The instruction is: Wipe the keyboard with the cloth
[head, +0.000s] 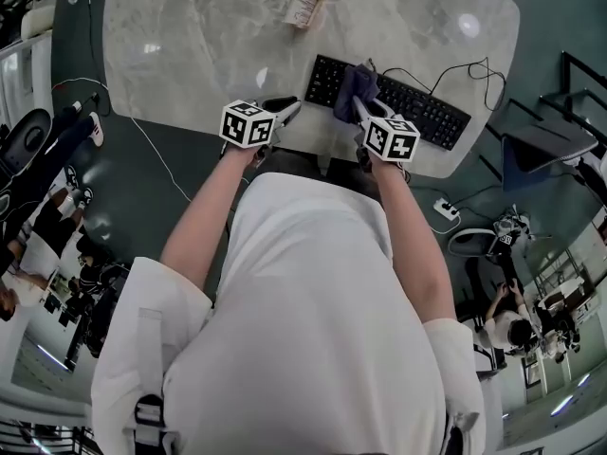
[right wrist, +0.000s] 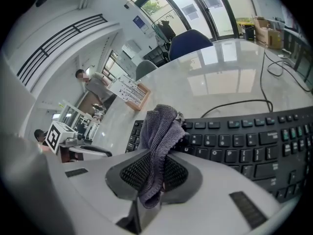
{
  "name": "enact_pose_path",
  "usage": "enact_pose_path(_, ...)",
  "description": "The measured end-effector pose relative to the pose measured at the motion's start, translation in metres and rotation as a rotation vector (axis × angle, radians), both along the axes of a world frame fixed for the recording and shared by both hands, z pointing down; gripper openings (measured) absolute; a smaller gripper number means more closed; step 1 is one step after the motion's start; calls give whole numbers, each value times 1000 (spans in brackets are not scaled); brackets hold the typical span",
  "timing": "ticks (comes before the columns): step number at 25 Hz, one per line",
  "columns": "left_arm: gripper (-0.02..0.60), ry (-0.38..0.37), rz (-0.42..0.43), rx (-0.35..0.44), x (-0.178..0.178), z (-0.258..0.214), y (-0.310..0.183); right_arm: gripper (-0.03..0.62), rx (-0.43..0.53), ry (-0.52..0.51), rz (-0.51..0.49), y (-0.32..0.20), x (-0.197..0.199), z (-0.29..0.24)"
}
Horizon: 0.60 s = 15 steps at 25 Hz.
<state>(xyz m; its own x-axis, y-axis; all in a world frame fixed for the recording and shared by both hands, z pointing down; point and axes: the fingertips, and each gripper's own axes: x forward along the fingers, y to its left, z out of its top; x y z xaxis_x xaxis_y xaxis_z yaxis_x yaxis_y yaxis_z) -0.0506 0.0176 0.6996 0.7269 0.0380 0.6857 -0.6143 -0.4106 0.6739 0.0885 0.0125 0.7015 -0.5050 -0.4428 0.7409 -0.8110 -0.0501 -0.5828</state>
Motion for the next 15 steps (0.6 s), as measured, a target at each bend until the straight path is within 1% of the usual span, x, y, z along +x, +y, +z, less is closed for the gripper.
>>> enact_pose_path(7, 55, -11, 4, -1, 25, 3, 10, 64, 8, 51, -12, 20, 48, 2)
enact_pose_path(15, 55, -29, 7, 2, 47, 2, 22, 64, 1, 86, 23, 45, 105, 4)
